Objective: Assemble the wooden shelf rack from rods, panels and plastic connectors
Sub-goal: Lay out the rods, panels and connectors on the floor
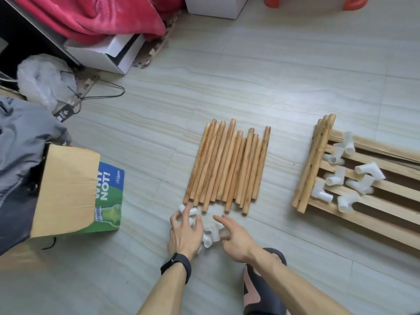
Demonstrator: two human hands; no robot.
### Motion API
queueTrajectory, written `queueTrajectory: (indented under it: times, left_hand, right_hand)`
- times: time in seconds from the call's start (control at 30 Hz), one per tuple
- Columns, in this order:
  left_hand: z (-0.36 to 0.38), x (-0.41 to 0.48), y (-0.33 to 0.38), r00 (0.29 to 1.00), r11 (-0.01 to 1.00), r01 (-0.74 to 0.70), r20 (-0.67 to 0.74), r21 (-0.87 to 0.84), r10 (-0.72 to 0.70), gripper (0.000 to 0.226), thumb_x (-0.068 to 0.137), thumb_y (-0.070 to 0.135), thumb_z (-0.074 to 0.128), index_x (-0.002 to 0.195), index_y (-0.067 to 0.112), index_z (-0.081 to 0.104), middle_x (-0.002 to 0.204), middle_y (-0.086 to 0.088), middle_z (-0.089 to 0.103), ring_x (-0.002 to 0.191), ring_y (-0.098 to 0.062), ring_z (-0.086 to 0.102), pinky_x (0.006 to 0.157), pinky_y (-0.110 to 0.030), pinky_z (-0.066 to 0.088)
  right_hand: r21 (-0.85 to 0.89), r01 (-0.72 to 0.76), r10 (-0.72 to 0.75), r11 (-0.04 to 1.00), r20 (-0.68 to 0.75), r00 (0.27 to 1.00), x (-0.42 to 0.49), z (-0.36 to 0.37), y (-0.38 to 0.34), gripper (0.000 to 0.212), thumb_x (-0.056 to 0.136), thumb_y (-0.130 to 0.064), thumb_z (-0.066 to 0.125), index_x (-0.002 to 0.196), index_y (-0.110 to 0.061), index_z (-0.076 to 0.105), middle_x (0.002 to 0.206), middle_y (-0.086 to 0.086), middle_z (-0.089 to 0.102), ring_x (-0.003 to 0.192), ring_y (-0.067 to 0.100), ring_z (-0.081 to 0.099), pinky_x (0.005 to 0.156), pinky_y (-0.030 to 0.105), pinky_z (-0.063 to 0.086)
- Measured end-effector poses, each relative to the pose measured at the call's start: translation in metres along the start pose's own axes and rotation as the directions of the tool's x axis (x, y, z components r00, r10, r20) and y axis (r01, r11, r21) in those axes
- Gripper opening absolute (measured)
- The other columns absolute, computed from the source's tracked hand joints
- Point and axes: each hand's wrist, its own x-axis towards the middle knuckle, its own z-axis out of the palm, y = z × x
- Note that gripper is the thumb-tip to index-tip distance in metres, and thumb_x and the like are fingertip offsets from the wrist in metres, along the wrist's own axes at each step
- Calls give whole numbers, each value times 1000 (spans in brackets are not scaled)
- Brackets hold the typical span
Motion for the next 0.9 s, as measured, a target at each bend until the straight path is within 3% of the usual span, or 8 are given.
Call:
queueTrajectory:
  times: [0.1, 0.27, 0.37, 0.43, 0.53, 0.63, 0.77, 0.9]
  left_hand:
    - [-3, -4, 16, 997, 993, 79, 4, 89, -79, 52, 99, 49, 39, 150, 51, 26, 155, -3, 23, 110, -29, 58, 82, -36, 46]
    - [-13, -7, 59, 1000, 964, 22, -4, 265, -22, 54, 96, 40, 49, 148, 38, 34, 150, -8, 19, 116, -31, 49, 79, -35, 43]
    - [-3, -12, 110, 969, 962, -243, 0, 124, 245, 55, 94, 39, 54, 146, 35, 37, 147, -11, 25, 106, -30, 53, 84, -39, 50]
    - [11, -23, 153, 868, 866, -496, 48, 67, 493, 55, 94, 43, 55, 146, 36, 36, 150, -7, 23, 115, -31, 53, 93, -43, 51]
    - [38, -45, 213, 644, 642, -764, 129, 64, 754, 60, 94, 54, 54, 147, 39, 31, 154, -3, 21, 126, -27, 48, 95, -40, 51]
    - [69, -62, 256, 433, 380, -897, 278, 224, 858, 76, 89, 44, 61, 150, 43, 15, 155, -10, 23, 122, -33, 53, 80, -43, 55]
    - [98, -66, 286, 477, 330, -873, 485, 360, 733, 88, 86, 43, 70, 150, 49, 10, 147, -11, 39, 112, -36, 60, 76, -43, 53]
    - [106, -62, 289, 474, 329, -877, 518, 351, 712, 66, 84, 60, 68, 139, 40, 37, 126, -8, 52, 107, -34, 60, 81, -42, 52]
  right_hand:
    - [3, 18, -18, 1000, -46, 999, -11, -18, 1, 68, 92, -6, 51, 154, -31, 40, 161, -6, 37, 140, 14, 46, 116, 20, 28]
    - [78, 77, -61, 994, -190, 980, -55, -86, 2, 42, 93, -33, 62, 133, -40, 54, 128, -19, 61, 86, 3, 71, 82, 22, 53]
    - [-37, 96, -102, 995, -388, 916, -82, -147, 16, 31, 92, -39, 64, 123, -38, 59, 115, -18, 64, 80, -6, 66, 75, 21, 49]
    - [-130, 42, -111, 991, -582, 806, -97, -189, 30, 28, 90, -42, 67, 116, -38, 61, 113, -12, 64, 79, -3, 59, 75, 20, 43]
    - [-187, -166, -7, 968, -684, 730, -115, -240, 58, 77, 76, -70, 69, 141, -38, 43, 143, -1, 40, 99, 11, 59, 83, 32, 47]
    - [-369, -367, 116, 854, -553, 825, -125, -261, 88, 137, 52, -88, 72, 155, -49, -9, 163, -4, -23, 125, 34, 59, 95, 48, 54]
    - [-513, -345, 106, 786, -438, 893, -113, -261, 111, 141, 52, -87, 74, 143, -61, -30, 147, -2, -58, 127, 37, 60, 90, 45, 55]
    - [-475, -307, 51, 825, -477, 877, -99, -263, 121, 132, 46, -88, 71, 152, -56, -2, 152, -8, -50, 114, 35, 66, 88, 44, 56]
